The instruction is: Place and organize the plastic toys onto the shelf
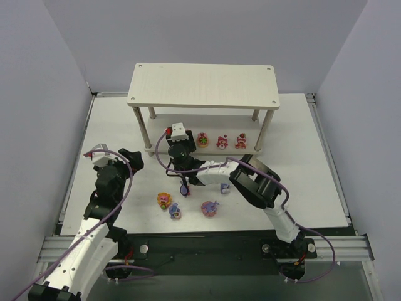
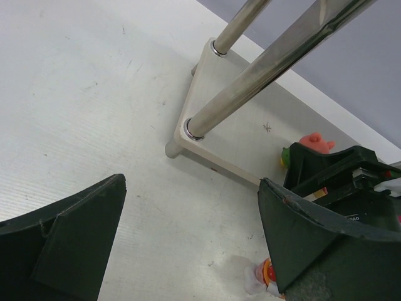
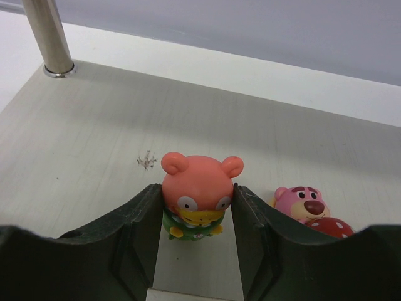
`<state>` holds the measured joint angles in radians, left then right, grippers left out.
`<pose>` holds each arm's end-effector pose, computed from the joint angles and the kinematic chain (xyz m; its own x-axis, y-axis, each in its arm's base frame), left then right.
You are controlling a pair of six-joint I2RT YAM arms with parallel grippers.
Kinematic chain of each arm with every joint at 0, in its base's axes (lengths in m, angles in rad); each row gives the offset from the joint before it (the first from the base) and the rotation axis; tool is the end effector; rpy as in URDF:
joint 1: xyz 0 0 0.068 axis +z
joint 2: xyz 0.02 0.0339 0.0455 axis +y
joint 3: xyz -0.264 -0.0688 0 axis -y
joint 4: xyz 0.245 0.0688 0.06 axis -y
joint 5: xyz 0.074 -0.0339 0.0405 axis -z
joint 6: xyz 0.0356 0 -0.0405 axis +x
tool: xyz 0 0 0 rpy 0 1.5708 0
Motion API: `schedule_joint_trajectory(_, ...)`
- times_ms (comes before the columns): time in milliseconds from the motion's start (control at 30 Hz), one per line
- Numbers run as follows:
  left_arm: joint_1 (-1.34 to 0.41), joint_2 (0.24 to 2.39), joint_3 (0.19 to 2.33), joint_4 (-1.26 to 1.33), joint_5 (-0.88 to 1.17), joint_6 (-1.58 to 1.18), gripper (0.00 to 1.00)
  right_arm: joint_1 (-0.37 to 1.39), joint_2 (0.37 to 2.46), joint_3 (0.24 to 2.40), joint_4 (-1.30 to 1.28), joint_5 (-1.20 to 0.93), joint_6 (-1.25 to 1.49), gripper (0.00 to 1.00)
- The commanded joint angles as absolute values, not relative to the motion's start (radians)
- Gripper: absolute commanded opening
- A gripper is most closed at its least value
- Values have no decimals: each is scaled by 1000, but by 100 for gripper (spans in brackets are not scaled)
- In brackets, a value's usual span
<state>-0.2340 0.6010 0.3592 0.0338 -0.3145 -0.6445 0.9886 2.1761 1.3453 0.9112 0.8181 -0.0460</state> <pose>0.1582 -0.0264 0.2401 -0.1162 -0.5596 -0.8205 -0.1798 0.8243 -0.5368 0.2844 0.3848 0.1980 0.0520 0.0218 -0.9984 -0.1688 0.9856 0.0127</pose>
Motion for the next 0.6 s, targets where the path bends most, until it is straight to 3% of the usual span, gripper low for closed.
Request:
schedule_joint_trajectory(0, -224, 600, 361, 87, -301, -650, 96, 980, 2198, 1385, 992, 861, -35, 4)
schedule_joint_trajectory(400, -221, 595, 356, 90, -304, -649, 97, 982, 2195, 1368, 989, 873, -18, 8)
schedule_joint_trajectory(567, -219, 598, 350, 95, -305, -650, 96, 985, 2189, 1348, 1000, 877, -18, 17)
